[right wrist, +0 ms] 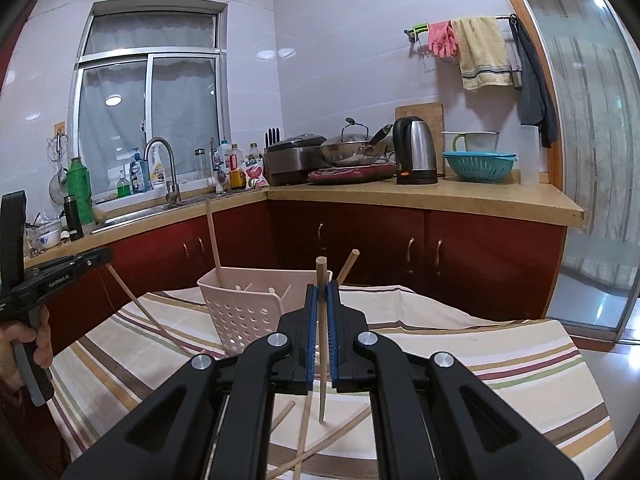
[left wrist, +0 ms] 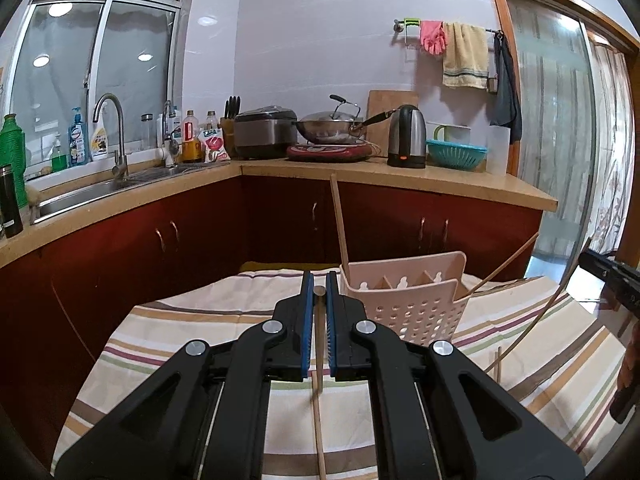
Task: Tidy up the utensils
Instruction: 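Carry the chopstick with the right gripper and lower it into the caddy, then open the right gripper to release the chopstick in the caddy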
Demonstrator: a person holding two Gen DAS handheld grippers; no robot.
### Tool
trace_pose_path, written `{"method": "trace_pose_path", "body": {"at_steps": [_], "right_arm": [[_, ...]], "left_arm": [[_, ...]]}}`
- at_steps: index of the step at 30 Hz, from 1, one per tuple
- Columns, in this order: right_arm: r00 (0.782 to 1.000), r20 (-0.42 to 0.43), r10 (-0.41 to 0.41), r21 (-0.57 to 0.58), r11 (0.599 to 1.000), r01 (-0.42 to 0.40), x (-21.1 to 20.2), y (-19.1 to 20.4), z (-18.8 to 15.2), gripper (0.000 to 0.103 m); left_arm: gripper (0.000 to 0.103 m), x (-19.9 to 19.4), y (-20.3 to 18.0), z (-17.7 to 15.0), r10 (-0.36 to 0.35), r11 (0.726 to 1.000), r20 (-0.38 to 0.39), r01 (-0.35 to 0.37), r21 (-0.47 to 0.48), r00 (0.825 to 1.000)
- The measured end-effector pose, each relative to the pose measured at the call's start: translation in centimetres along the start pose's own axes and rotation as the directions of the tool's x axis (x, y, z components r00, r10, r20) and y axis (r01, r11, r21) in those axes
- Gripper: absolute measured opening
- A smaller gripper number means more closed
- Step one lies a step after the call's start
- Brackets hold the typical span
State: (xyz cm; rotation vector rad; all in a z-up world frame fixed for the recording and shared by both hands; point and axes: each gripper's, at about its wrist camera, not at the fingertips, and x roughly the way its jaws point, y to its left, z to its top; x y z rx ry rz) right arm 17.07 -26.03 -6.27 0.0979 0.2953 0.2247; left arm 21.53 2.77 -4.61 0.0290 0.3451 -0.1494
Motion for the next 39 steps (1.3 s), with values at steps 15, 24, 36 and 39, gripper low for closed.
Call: {"method": "trace_pose_path", "body": {"at_steps": [15,24,36,39], "right_arm": [[0.996,0.068,0.05,-0.008,0.999,-0.05,-1.6,1.6,3.9,0.006],[0.99,0.122,0.07,-0.011,0.998,-0.069,-1.4,2.0,6.9,0.006],[0.98,0.192,0.058,-0.041,0.998,-0.052,0.8,2.2,10.7,0.006],[0.982,0.182,0.052,-0.04,0.998,-0.045,2.3,2.0,10.8,0.006]], "left_arm": [[0.006,-3.6,-0.8,4.7,-0.056,0.998,0.082,0.055,0.019,0.995],[0.006,-4.4,-1.8,8.3,-0.092,0.996,0.147,0.087,0.035,0.985],[0.006,-3.9,-3.3,13.6,-0.118,0.993,0.269,0.114,0.031,0.956],[0.006,-2.6,-3.5,14.1,-0.119,0.993,0.275,0.117,0.022,0.954]]}}
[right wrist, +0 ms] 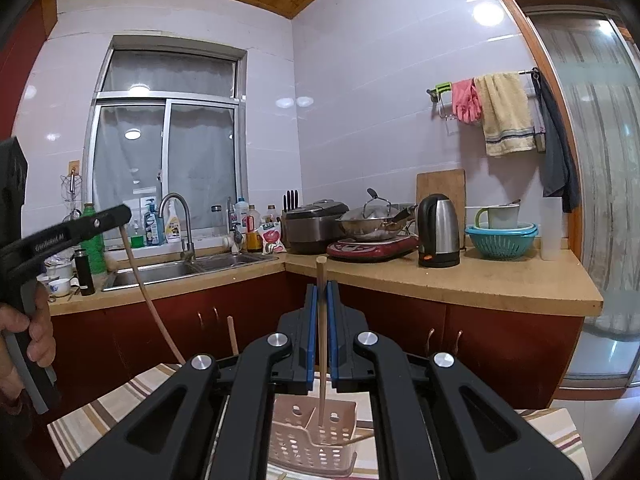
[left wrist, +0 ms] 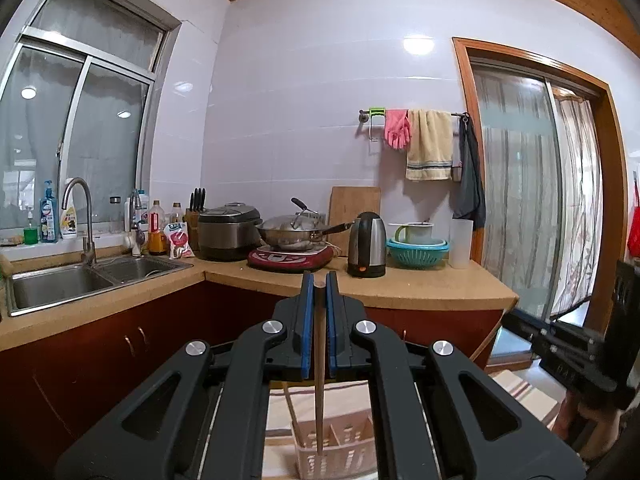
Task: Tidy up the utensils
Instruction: 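Open the right gripper to release the chopstick in the caddy, then withdraw both tools from the caddy toward the loose wooden chopsticks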
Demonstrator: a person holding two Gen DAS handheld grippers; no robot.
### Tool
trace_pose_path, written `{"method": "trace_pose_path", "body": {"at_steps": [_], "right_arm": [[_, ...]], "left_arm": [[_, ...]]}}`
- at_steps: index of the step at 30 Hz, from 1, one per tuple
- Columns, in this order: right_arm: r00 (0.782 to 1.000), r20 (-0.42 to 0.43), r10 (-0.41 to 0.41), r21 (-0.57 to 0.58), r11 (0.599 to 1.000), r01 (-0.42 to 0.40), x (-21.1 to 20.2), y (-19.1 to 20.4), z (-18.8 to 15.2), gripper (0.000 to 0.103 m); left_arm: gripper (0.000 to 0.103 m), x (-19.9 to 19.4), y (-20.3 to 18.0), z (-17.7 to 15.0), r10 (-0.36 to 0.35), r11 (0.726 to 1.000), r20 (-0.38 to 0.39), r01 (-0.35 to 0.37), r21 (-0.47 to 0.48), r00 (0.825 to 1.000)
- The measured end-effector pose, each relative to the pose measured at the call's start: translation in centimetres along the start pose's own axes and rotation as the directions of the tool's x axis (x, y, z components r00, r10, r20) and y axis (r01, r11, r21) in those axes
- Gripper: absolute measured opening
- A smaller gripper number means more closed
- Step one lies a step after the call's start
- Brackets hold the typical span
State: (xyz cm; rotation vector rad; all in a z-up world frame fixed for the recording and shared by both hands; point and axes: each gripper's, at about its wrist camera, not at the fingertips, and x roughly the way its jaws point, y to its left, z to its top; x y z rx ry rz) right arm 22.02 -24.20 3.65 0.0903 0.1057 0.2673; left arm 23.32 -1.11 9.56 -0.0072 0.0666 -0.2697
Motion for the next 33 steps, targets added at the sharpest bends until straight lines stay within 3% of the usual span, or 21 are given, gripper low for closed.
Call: {"method": "trace_pose_path", "body": {"at_steps": [6,13,20,22,23,24,30,33], "right_arm": [[0.998,-0.062,-0.004,0.023,1.0,0.006,3.7,-0.8,-1.4,0.006],[0.987,-0.162,0.005,0.052,0.999,0.003,7.6,-1.3,-4.5,0.006],[0.966,-0.256,0.024,0.116,0.993,0.006,9.9,-2.2,-7.0,0.006],[0.958,-0.284,0.032,0.139,0.99,0.008,10.5,-2.5,-7.4,0.008],[0.958,-0.286,0.032,0.139,0.99,0.008,10.6,-2.5,-7.5,0.011],[0.958,-0.284,0.031,0.137,0.99,0.009,10.5,-2.4,-7.6,0.018],[0.97,-0.242,-0.011,0.107,0.994,0.038,8.5,-2.2,-6.6,0.041],[0.973,-0.231,-0.023,0.1,0.994,0.047,6.7,-1.9,-6.2,0.044]], "left_arm": [[0.006,4.3,0.1,-1.6,0.014,1.0,-0.019,-0.014,-0.022,1.0],[0.006,9.3,1.2,-5.2,0.036,0.998,-0.103,-0.041,-0.049,0.994],[0.008,12.6,3.6,-9.2,0.063,0.992,-0.231,-0.086,-0.093,0.971],[0.024,13.1,4.4,-10.1,0.076,0.988,-0.26,-0.108,-0.11,0.963],[0.044,13.1,4.6,-10.4,0.081,0.987,-0.264,-0.114,-0.115,0.961],[0.055,13.0,5.0,-10.6,0.088,0.984,-0.263,-0.125,-0.125,0.961],[0.067,10.8,5.1,-10.7,0.085,0.984,-0.265,-0.122,-0.128,0.961],[0.073,9.4,4.6,-10.8,0.093,0.986,-0.26,-0.125,-0.109,0.961]]}}
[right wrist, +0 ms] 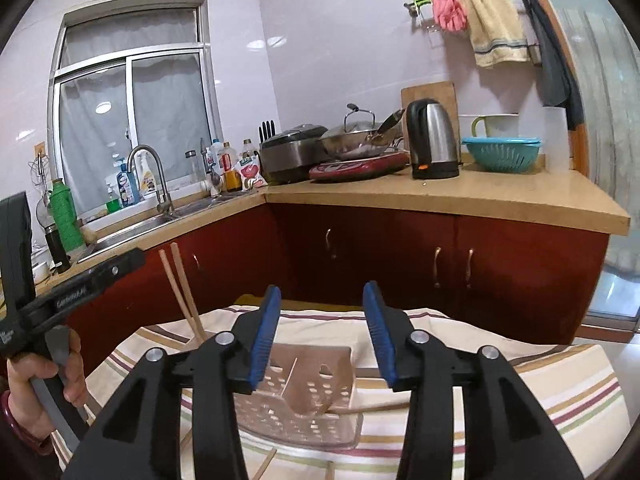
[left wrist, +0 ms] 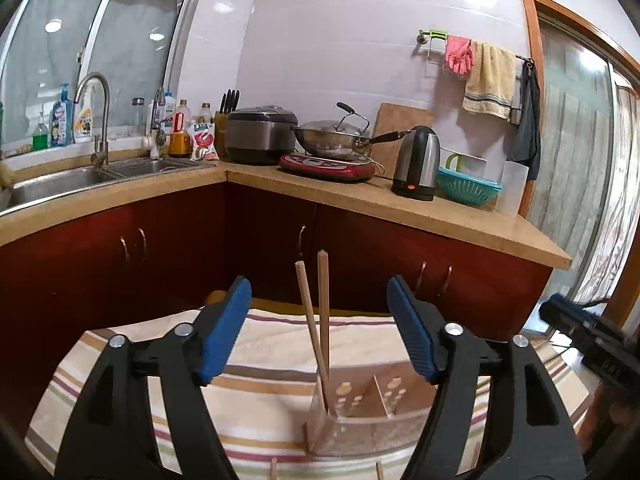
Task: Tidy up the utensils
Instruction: 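Withdraw both tools from the caddy toward the loose wooden chopsticks, then close the right gripper on a wooden chopstick while the left gripper grasps another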
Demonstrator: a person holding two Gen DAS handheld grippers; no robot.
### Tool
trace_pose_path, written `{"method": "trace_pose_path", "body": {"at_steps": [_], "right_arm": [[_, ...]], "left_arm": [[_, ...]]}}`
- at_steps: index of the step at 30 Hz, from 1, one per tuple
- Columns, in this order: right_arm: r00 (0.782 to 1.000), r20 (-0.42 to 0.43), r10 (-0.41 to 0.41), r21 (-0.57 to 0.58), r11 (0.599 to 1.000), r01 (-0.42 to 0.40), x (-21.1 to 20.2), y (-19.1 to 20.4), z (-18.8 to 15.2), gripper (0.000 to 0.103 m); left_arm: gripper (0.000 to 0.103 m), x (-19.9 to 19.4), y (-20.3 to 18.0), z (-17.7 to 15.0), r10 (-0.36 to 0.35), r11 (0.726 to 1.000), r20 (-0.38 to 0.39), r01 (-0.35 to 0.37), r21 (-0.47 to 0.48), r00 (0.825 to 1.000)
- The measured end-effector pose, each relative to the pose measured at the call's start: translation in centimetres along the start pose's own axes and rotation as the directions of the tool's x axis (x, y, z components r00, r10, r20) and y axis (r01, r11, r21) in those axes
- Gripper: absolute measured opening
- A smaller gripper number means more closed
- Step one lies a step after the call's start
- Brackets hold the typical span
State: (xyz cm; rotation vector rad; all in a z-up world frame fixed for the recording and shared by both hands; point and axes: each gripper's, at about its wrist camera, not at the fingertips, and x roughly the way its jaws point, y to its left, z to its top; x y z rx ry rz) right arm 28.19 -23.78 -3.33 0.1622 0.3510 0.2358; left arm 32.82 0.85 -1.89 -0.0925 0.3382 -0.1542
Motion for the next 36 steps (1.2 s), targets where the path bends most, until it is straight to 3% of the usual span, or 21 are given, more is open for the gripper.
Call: {"method": "trace_pose_path", "body": {"at_steps": [11,26,36], "right_arm": [[0.998,0.025,-0.053,-0.048,0.997,0.054,-7.3,0.7,-4.3,0.047],[0.991,-0.106,-0.086,-0.074,0.994,0.078,-12.2,0.6,-17.3,0.046],[0.98,-0.192,-0.043,-0.088,0.996,0.026,-12.9,1.1,-22.4,0.036]], "left_arm": [[0.075,-7.2,-1.4,-6.2,0.059,0.995,-0.006,-0.058,0.083,0.998],[0.075,-13.3,-1.7,-17.0,0.129,0.987,-0.133,-0.115,0.112,0.983],[0.075,-14.7,-2.4,-21.9,0.123,0.99,-0.216,-0.105,0.096,0.969]]}}
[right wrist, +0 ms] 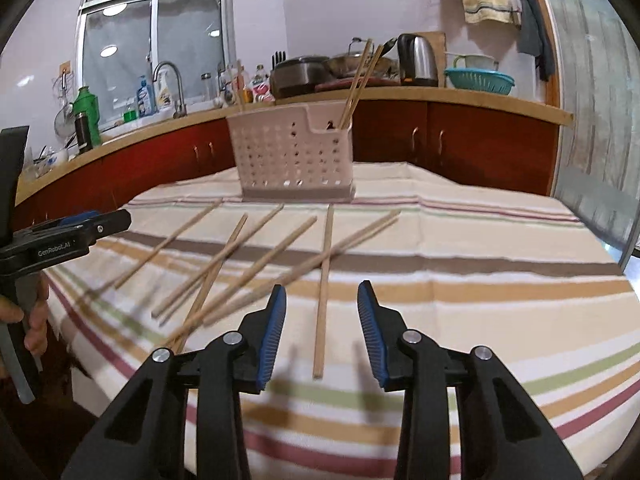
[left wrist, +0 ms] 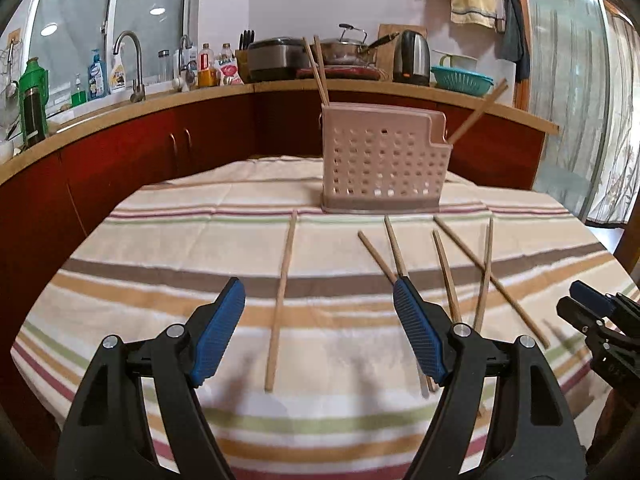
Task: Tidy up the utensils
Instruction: 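Close the right gripper on a wooden chopstick while the left gripper grasps another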
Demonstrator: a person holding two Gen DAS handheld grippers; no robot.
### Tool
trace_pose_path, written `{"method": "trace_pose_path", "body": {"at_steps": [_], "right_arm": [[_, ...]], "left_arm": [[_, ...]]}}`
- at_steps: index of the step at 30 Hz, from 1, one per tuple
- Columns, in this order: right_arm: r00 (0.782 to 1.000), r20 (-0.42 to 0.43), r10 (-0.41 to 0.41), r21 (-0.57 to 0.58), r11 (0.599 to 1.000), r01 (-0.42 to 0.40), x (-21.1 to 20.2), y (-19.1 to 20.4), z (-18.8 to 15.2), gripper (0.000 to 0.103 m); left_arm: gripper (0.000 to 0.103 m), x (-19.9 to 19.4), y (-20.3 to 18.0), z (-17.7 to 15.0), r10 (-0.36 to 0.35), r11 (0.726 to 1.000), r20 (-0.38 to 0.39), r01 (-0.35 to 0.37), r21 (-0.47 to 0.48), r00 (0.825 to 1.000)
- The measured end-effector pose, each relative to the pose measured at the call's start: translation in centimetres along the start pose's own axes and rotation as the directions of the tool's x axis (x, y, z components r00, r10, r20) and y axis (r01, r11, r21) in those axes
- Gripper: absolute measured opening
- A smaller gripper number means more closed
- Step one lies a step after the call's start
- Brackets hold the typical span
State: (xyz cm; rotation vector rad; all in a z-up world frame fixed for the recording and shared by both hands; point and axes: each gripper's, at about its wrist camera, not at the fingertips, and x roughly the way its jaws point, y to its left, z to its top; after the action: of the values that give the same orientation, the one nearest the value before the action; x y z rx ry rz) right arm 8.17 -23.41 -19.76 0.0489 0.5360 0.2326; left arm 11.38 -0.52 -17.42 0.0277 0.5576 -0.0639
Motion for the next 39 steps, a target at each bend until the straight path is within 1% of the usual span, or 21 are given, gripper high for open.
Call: {"method": "trace_pose_path", "body": {"at_steps": [1,4,8,11,13,15,20,26,30,31,33,37,39], "right_arm": [[1.0,-0.009,0.001,-0.002,1.0,-0.001,0.1,0.0,-0.3,0.036],[0.999,-0.036,0.008,0.001,1.0,-0.008,0.6,-0.2,-1.1,0.029],[0.997,-0.079,0.013,0.004,1.0,-0.013,1.4,-0.5,-2.0,0.026],[0.994,-0.106,0.015,0.007,1.0,-0.014,1.9,-0.6,-2.5,0.018],[0.994,-0.104,0.014,0.005,1.0,-0.013,1.8,-0.8,-2.6,0.01],[0.994,-0.105,0.013,0.009,1.0,-0.012,1.7,-0.9,-2.5,0.007],[0.995,-0.102,0.005,0.013,1.0,-0.004,1.5,-1.4,-2.7,0.007],[0.995,-0.097,0.014,0.019,1.0,-0.012,1.5,-1.5,-2.8,0.007],[0.995,-0.095,0.019,0.025,1.0,-0.016,1.5,-1.6,-2.7,0.007],[0.995,-0.095,0.019,0.025,1.0,-0.017,1.5,-1.7,-2.7,0.007],[0.995,-0.094,0.02,0.027,0.999,-0.018,1.6,-1.7,-2.7,0.007],[0.995,-0.094,0.021,0.028,0.999,-0.018,1.6,-1.7,-2.8,0.007],[0.995,-0.094,0.021,0.029,0.999,-0.018,1.6,-1.7,-2.8,0.007]], "left_arm": [[0.075,-0.1,-0.2,-0.3,-0.001,1.0,-0.004,0.001,0.0,1.0],[0.074,-0.1,-0.6,-1.0,-0.007,1.0,-0.018,0.007,0.003,1.0],[0.074,0.1,-1.3,-1.6,-0.018,1.0,-0.036,0.019,0.009,0.999],[0.072,0.5,-1.9,-1.9,-0.031,0.999,-0.055,0.032,0.014,0.998],[0.071,0.7,-2.3,-2.1,-0.04,0.999,-0.065,0.042,0.018,0.997],[0.069,0.8,-2.7,-2.3,-0.049,0.998,-0.075,0.051,0.024,0.996],[0.067,1.3,-3.7,-2.7,-0.072,0.997,-0.105,0.075,0.031,0.992],[0.064,1.8,-4.7,-3.2,-0.088,0.994,-0.129,0.095,0.053,0.988],[0.051,2.4,-5.0,-3.5,-0.097,0.992,-0.157,0.108,0.066,0.983],[0.049,2.5,-5.0,-3.6,-0.1,0.992,-0.163,0.112,0.066,0.982],[0.041,2.6,-5.1,-3.7,-0.108,0.99,-0.173,0.121,0.067,0.979],[0.031,2.7,-5.5,-4.0,-0.123,0.986,-0.182,0.141,0.085,0.976],[0.021,2.9,-5.6,-4.2,-0.132,0.984,-0.192,0.152,0.092,0.973]]}}
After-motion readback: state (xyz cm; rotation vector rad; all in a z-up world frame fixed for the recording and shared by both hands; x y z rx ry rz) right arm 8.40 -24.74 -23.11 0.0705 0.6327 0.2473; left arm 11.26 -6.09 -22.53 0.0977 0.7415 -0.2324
